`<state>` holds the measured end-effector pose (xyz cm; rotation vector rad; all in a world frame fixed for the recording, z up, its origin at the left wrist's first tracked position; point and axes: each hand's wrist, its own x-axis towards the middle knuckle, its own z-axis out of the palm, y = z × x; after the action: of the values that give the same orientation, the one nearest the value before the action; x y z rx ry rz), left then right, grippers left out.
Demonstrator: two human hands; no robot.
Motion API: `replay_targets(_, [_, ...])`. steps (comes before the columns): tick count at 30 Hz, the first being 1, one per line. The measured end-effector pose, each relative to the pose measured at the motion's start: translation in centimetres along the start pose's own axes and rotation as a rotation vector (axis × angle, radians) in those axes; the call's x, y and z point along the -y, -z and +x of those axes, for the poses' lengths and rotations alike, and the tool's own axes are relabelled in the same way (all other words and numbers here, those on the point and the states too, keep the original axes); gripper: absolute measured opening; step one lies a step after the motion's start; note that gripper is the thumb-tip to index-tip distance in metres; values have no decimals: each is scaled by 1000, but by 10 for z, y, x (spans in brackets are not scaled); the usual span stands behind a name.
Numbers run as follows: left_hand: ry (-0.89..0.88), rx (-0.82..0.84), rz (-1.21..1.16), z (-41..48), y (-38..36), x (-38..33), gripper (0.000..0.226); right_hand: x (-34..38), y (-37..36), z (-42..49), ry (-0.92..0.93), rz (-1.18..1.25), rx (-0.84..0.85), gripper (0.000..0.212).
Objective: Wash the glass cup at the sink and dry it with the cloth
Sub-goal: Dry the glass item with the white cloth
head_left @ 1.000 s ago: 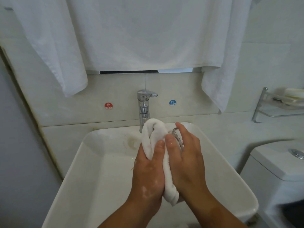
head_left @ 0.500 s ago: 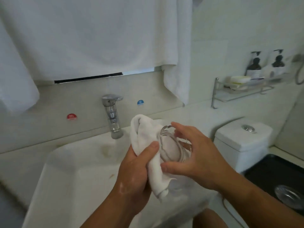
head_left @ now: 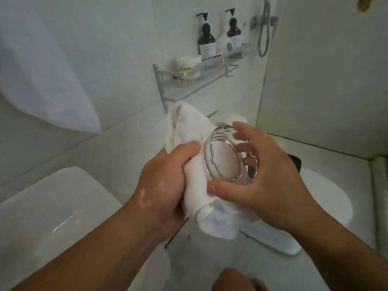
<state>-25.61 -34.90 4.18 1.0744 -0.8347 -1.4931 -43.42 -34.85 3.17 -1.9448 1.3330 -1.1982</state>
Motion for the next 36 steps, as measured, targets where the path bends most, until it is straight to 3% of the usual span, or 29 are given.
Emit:
replay_targets(3, [66,59,41,64,-32,10,55,-45,17,35,-106,-14,-37,116])
replay_targets(7, [241,167,69,121,-63,18,71,-88,40,70,-244,-48,10,120])
replay_targets(12, [515,279,55,166,-100,25,50,-121,77,82,-484,-13,95,123])
replay_targets(15, [694,215,57,188,-132,38,56,-144,101,84,-626,-2,143,125])
replay_targets(19, [902,48,146,218,-163,66,47,-184,120,87,-783,-52,214,127])
replay_targets(22, [928,-23,210,237,-175,85,60,-213,124,92,-881,-37,274,131])
replay_targets(24, [929,-59,235,250,-179,96,51,-230,124,97,-900,-24,308,131])
replay_targets(28, [966,-145,133,272,-176,113,69,-256,120,109,-863,-40,347,115])
replay_targets(32, [946,-196,74,309,-174,131,60,-288,121,134,-874,-38,353,112])
replay_targets(36, [898,-187,83,372,-168,162,67,-339,121,151,-824,-139,318,118])
